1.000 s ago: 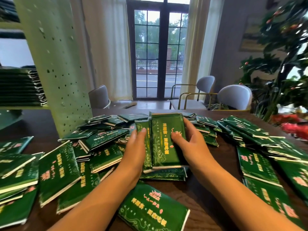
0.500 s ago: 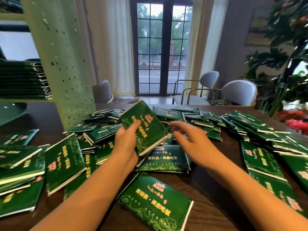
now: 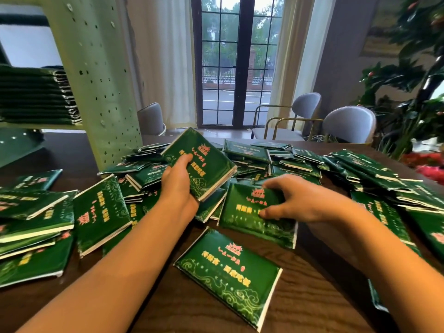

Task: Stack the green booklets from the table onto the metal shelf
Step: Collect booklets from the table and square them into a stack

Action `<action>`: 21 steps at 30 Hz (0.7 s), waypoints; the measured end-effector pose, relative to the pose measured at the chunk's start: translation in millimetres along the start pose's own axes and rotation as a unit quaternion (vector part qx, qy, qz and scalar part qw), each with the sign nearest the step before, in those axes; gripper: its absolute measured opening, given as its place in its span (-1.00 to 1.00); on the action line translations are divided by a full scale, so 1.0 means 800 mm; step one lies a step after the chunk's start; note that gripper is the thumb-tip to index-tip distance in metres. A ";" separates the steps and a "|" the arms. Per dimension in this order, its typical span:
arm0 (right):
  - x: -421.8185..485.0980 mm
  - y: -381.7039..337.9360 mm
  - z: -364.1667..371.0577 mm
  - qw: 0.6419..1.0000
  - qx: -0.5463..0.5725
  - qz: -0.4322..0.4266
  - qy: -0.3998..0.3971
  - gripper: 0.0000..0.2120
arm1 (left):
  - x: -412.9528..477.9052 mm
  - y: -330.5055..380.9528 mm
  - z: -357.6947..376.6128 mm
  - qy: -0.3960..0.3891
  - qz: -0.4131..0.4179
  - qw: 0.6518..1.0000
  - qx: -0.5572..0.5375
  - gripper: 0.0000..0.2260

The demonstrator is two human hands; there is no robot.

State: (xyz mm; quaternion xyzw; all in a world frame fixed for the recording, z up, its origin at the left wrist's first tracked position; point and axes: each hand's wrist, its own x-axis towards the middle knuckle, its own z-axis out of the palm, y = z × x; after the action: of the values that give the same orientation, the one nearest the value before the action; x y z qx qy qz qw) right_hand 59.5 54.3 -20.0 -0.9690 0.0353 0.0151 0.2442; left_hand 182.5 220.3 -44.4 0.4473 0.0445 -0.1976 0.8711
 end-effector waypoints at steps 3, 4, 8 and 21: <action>-0.005 0.004 -0.010 0.978 0.207 0.016 -0.012 -0.73 | 0.001 -0.001 0.000 0.002 0.002 1.000 0.002 -0.65; -0.008 0.002 -0.012 0.966 0.257 0.017 -0.018 -0.70 | 0.001 -0.001 0.000 0.004 0.007 1.000 0.003 -0.65; -0.015 -0.013 -0.005 0.936 0.340 0.003 -0.096 -0.62 | 0.004 0.003 -0.001 0.027 0.042 0.998 -0.024 -0.66; -0.029 -0.066 0.041 0.987 -0.104 -0.070 -0.103 -0.59 | 0.006 0.007 -0.004 0.066 0.055 0.996 -0.032 -0.67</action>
State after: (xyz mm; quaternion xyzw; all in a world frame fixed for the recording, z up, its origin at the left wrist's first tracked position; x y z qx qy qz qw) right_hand 39.9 117.6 -22.4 -0.9825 -0.0600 0.1014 0.1445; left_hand 189.7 224.0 -43.1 0.4330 0.0839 -0.1179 0.8897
